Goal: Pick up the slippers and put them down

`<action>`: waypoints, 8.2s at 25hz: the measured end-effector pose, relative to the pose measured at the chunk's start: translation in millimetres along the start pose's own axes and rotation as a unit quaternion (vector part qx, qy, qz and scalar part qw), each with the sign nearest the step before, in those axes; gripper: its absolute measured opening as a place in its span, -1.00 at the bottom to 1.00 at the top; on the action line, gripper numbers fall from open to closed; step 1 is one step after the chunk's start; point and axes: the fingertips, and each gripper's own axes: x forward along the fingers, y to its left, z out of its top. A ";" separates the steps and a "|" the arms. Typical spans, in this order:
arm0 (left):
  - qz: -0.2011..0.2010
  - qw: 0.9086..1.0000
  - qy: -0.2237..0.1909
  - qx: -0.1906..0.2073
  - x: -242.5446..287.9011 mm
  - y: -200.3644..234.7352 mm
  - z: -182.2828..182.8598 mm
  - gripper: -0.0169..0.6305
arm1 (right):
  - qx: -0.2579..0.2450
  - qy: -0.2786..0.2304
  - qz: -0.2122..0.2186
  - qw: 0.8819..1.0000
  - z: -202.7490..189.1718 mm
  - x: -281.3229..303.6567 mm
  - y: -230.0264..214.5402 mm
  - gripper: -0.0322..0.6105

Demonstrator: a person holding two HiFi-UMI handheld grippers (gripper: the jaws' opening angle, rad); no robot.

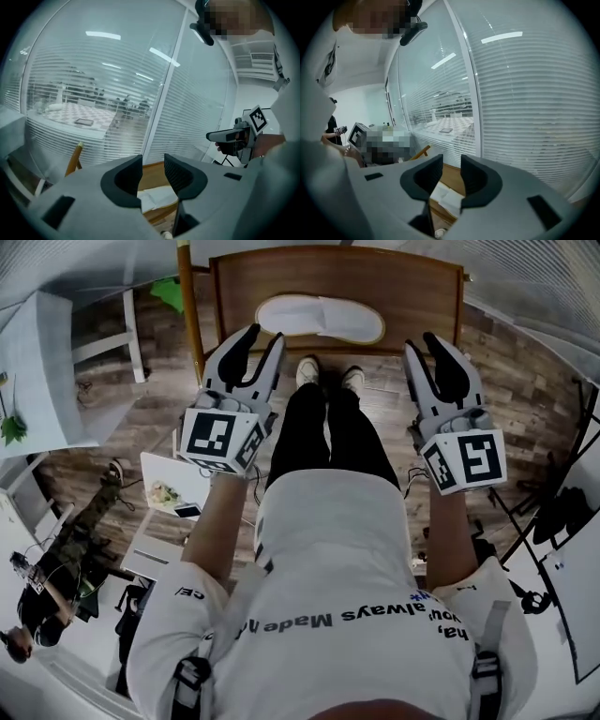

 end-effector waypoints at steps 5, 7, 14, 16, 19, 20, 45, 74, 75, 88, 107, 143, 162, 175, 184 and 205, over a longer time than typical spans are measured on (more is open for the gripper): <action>0.016 0.999 0.042 -0.031 24.2 38.4 -58.9 -0.48 | 0.033 0.044 -0.004 0.998 -64.8 32.5 -15.0 -0.51; 0.023 0.997 0.056 -0.047 33.0 53.9 -84.3 -0.46 | 0.042 0.059 -0.008 0.997 -93.4 45.4 -23.2 -0.48; 0.037 0.990 0.110 -0.082 56.0 91.0 -175.2 -0.30 | 0.098 0.102 -0.014 0.990 -192.0 77.7 -45.3 -0.42; 0.035 0.987 0.122 -0.097 57.9 97.5 -197.8 -0.26 | 0.113 0.113 -0.015 0.987 -214.4 82.7 -46.4 -0.40; 0.038 0.984 0.133 -0.113 63.7 105.5 -222.2 -0.22 | 0.131 0.124 -0.027 0.983 -245.1 89.3 -56.6 -0.35; 0.040 0.983 0.138 -0.118 66.9 107.0 -228.0 -0.19 | 0.139 0.128 -0.030 0.981 -254.2 90.6 -60.4 -0.32; 0.047 0.981 0.118 -0.149 72.4 104.6 -202.0 -0.73 | 0.181 0.119 -0.034 0.976 -239.6 92.2 -66.3 -0.77; 0.038 0.993 -0.004 -0.108 -63.3 -4.8 88.9 -0.73 | 0.096 -0.006 -0.033 0.995 57.5 -62.9 -24.0 -0.78; 0.034 0.994 -0.010 -0.108 -68.1 -9.4 96.5 -0.73 | 0.093 -0.012 -0.035 0.995 65.1 -69.9 -22.5 -0.78; -0.037 0.998 -0.027 -0.048 -74.5 -47.1 145.0 -0.74 | 0.093 -0.068 -0.101 0.988 94.7 -127.1 -17.9 -0.79; -0.315 0.943 0.064 0.081 38.6 -333.7 123.1 -0.75 | 0.213 -0.136 -0.379 0.890 -20.4 -394.2 -104.0 -0.79; -0.601 0.746 0.181 0.222 31.7 -791.2 -13.7 -0.76 | 0.328 -0.197 -0.663 0.643 -192.7 -761.5 -88.7 -0.79; -0.575 0.740 0.246 0.250 97.0 -795.9 -85.8 -0.76 | 0.388 -0.162 -0.643 0.640 -270.0 -735.6 -142.9 -0.79; -0.546 0.737 0.292 0.272 205.2 -733.6 -283.9 -0.76 | 0.442 -0.124 -0.618 0.639 -468.2 -627.2 -186.7 -0.79; -0.524 0.731 0.322 0.296 268.5 -700.0 -415.6 -0.76 | 0.473 -0.102 -0.598 0.638 -598.8 -559.4 -214.1 -0.79; -0.523 0.698 0.318 0.372 400.8 -705.5 -609.0 -0.76 | 0.479 -0.156 -0.505 0.701 -840.2 -469.9 -327.3 -0.79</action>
